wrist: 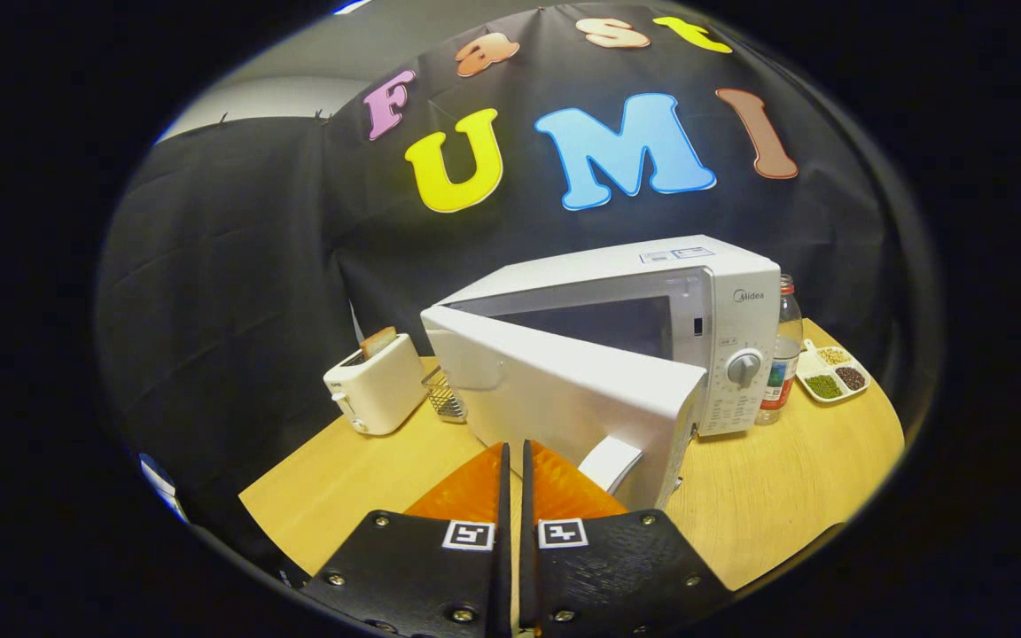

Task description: Open the microwave, put the food inside, and close the microwave door.

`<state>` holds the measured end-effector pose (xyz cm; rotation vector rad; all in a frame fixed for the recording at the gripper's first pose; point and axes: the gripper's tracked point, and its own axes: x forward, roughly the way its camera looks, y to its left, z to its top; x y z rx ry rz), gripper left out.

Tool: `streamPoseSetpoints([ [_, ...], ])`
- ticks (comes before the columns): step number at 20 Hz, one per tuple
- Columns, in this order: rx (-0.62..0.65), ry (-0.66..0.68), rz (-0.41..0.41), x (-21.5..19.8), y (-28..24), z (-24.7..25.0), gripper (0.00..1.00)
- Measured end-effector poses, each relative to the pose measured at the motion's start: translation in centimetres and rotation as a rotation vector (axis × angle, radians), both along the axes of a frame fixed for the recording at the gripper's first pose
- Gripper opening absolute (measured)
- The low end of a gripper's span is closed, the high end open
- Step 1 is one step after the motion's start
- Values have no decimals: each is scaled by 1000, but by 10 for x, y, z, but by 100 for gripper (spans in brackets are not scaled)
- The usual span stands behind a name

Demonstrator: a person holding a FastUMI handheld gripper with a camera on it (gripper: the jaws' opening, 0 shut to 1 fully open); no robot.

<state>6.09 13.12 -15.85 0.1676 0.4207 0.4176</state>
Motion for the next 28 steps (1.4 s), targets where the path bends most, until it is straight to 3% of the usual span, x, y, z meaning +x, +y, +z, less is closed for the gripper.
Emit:
streamPoseSetpoints([
  [23, -34, -9, -125, 146, -46, -16, 4],
  [28, -104, -52, -87, 151, -45, -23, 1],
])
